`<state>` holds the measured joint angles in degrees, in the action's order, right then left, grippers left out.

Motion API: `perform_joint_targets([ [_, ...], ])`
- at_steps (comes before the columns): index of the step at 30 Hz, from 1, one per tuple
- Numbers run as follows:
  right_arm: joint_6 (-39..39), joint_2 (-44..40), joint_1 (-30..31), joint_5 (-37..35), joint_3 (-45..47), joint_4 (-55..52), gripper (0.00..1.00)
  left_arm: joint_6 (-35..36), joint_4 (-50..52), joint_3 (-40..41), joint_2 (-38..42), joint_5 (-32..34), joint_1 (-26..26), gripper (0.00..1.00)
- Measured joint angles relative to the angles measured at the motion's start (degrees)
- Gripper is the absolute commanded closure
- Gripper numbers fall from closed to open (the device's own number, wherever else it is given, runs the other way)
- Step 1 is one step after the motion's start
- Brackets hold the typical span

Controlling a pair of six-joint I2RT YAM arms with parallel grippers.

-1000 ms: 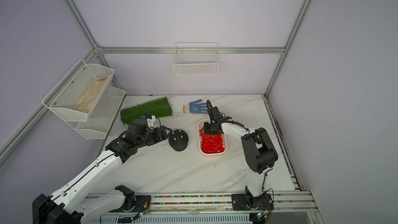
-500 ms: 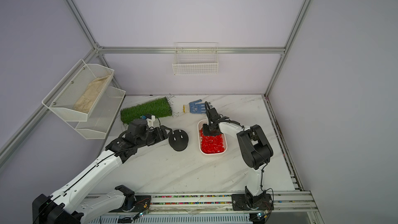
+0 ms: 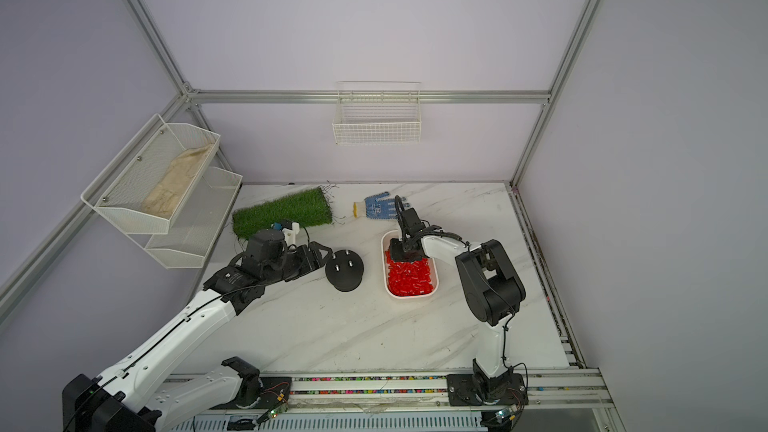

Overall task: Cover the protruding screws with screw protection sleeves
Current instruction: Pick up the screw protection sleeve from the storage box.

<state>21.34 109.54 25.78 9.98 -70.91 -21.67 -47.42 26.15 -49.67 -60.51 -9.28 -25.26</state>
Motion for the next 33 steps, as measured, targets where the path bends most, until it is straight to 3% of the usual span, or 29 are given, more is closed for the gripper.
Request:
perform_joint_targets([
  [8,0.2,0.0,0.0,0.2,0.8,1.3,0.84,0.0,0.0,0.0,0.0,0.0,0.0,0.22],
  [12,0.5,0.0,0.0,0.3,1.1,1.9,0.71,0.0,0.0,0.0,0.0,0.0,0.0,0.22],
  [19,0.4,-0.5,0.1,0.1,3.1,2.5,0.68,0.0,0.0,0.1,0.0,0.0,0.0,0.22],
  [33,0.4,-1.3,0.2,-1.3,4.1,3.0,0.83,-0.2,-0.4,1.2,0.0,0.0,0.0,0.22],
])
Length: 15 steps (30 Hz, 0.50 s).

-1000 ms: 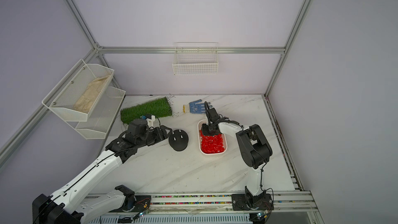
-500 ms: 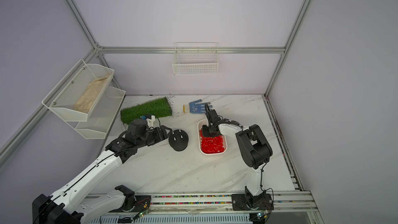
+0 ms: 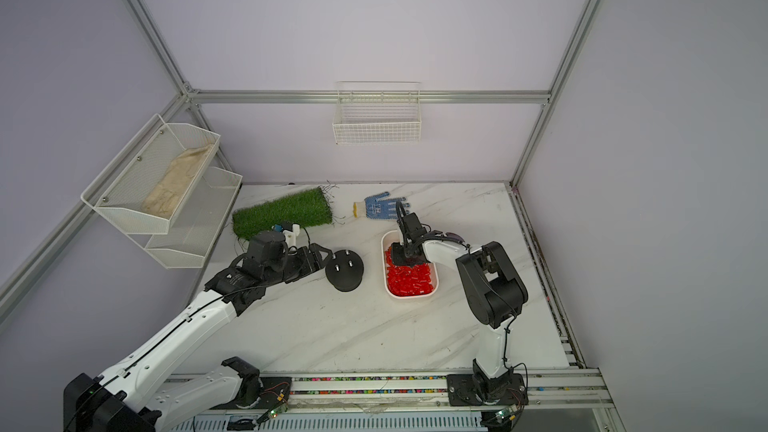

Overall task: Cover the protruding screws with screw protection sleeves
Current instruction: Pick up the screw protection sleeve from the storage box.

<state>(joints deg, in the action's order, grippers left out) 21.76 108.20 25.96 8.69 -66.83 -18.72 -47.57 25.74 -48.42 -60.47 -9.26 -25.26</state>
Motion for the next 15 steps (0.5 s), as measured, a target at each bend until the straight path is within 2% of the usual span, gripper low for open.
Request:
perform_joint_targets([
  [7,-0.7,-3.4,0.1,-1.0,0.3,-1.0,0.84,0.0,0.0,0.0,0.0,0.0,0.0,0.25],
  [11,-2.2,-9.8,0.1,-1.3,0.4,-1.9,0.84,0.4,0.8,-0.8,-0.3,-0.5,0.0,0.28],
  [15,-4.9,-17.5,0.2,0.8,1.0,-1.7,0.84,2.0,2.9,-5.7,-2.9,-2.3,0.0,0.3],
])
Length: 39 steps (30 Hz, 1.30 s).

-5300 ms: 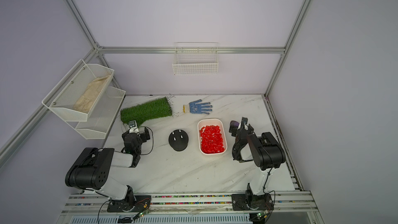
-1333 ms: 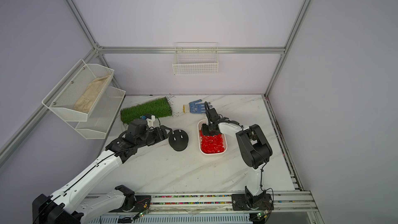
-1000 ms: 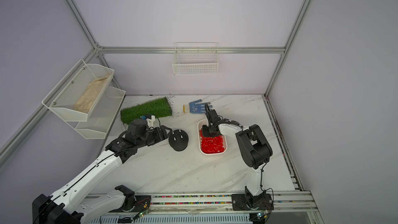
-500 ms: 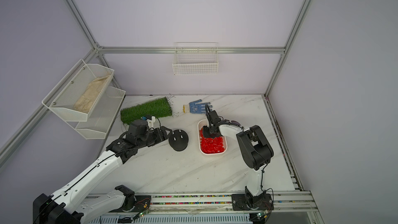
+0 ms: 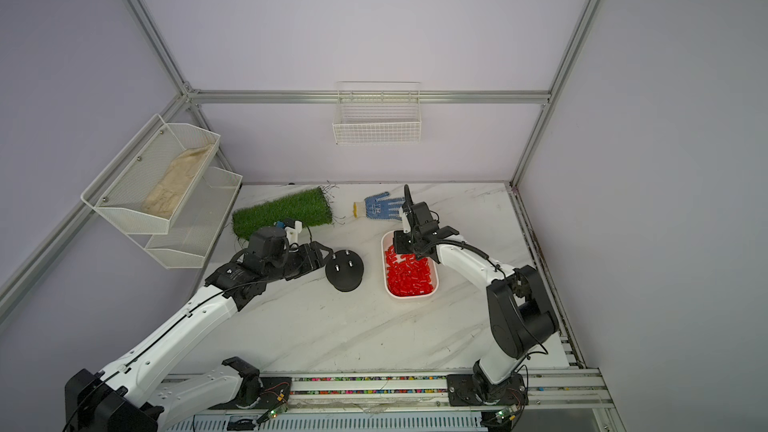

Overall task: Cover the protruding screws with screw protection sleeves
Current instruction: Pick up the screw protection sleeve from the storage box, then place the screw protection sleeve in the storage box.

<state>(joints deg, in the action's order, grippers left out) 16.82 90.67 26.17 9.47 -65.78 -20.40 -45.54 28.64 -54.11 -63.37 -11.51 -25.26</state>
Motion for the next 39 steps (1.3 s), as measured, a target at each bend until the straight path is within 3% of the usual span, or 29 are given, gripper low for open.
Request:
perform_joint_targets([
  [10,-9.9,-16.3,4.2,10.0,5.4,5.4,0.84,4.9,1.9,-13.2,-4.4,-9.2,0.7,0.36],
  [26,-14.5,-18.0,7.2,10.7,5.5,6.6,0.82,6.3,2.3,-16.0,-8.7,-20.9,0.2,0.42],
  [30,-13.4,-15.5,7.9,5.9,3.7,5.2,0.81,6.3,2.3,-16.3,-9.2,-21.1,-0.2,0.42],
  [39,-7.8,2.5,4.9,-5.1,2.1,0.3,0.81,6.0,2.2,-15.8,-8.9,-19.3,-0.3,0.42],
])
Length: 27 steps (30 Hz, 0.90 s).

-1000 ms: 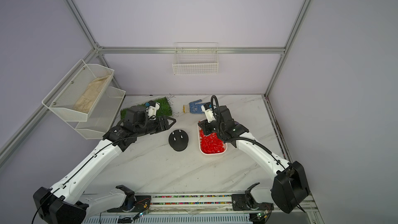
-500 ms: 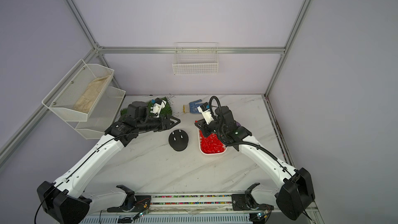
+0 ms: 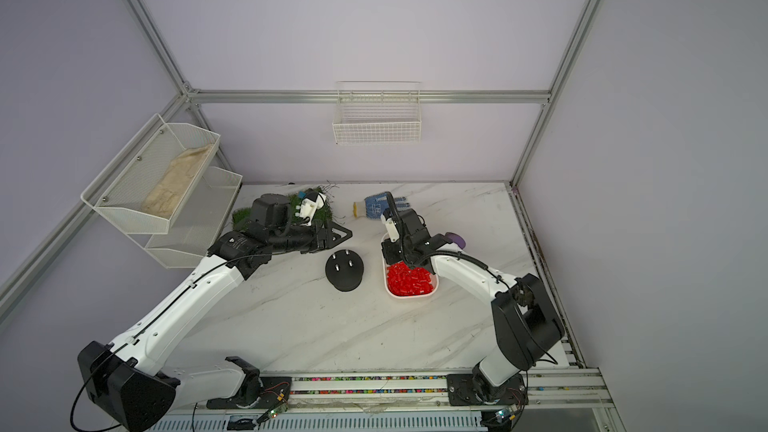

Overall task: Cover the protruding screws with screw protection sleeves
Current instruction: Place the screw protection sleeve in the storage box.

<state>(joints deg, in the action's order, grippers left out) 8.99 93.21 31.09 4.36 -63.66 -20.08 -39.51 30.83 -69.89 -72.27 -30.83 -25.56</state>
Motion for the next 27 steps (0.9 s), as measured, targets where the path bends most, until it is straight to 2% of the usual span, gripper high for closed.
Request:
perform_joint_targets([
  [8,4.4,10.2,-2.2,-2.7,-1.1,-1.1,0.79,-0.4,0.1,3.2,2.5,2.8,-0.6,0.42],
  [13,5.8,12.6,-2.2,-3.5,-2.2,-1.0,0.64,-0.4,0.1,3.8,3.3,4.1,-0.7,0.42],
  [15,6.0,12.6,-2.2,-3.7,-2.5,-1.0,0.62,-0.4,0.1,3.8,3.4,4.2,-0.8,0.42],
  [27,7.0,11.8,-2.2,-3.9,-2.5,-1.1,0.66,-0.4,0.1,3.8,3.4,4.5,-0.8,0.42],
])
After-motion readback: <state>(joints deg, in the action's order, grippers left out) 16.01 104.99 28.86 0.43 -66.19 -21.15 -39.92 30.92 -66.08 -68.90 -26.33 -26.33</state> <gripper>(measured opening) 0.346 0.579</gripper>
